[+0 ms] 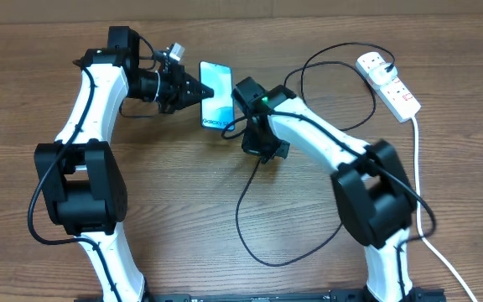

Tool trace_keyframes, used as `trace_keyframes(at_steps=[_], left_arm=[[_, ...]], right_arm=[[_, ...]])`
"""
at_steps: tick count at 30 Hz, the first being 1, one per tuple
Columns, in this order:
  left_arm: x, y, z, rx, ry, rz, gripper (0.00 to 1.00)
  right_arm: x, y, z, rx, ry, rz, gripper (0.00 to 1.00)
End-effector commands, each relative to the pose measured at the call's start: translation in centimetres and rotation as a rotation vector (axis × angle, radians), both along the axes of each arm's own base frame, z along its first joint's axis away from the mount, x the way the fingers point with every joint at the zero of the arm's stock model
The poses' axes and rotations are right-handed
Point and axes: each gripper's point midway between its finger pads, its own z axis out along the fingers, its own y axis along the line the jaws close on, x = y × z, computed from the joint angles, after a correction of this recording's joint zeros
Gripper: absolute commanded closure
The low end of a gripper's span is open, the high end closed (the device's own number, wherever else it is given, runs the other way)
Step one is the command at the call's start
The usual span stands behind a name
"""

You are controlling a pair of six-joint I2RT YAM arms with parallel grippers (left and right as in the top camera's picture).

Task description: Plug charger to phone and switch on socket

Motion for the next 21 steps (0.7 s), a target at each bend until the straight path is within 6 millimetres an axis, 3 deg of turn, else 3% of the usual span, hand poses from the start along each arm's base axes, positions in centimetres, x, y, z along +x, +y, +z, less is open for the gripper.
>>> trace_keyframes(at_steps=[1, 6, 9, 21], left_arm=[[-1.0, -1.7, 6.3, -0.259, -0.079, -0.069, 0.96], [-1.6, -1.9, 9.5, -0.443, -0.096, -0.111, 0.96], [-1.5, -1.9, 9.5, -0.443, -0.076, -0.104, 0.96], [-0.9, -0.6, 9.5, -0.442, -0.081, -0.074, 0.96]], right_arm=[[-0.4, 2.1, 7.3, 0.184, -0.088, 0.119, 0.96], [-3.1, 4.7, 11.9, 0.4, -0.08, 0.286, 0.96], [-4.1, 5.1, 13.6, 0.456, -0.083, 0.336, 0.96], [-6.6, 7.2, 16.3, 0.656, -0.064, 0.539, 0.96]])
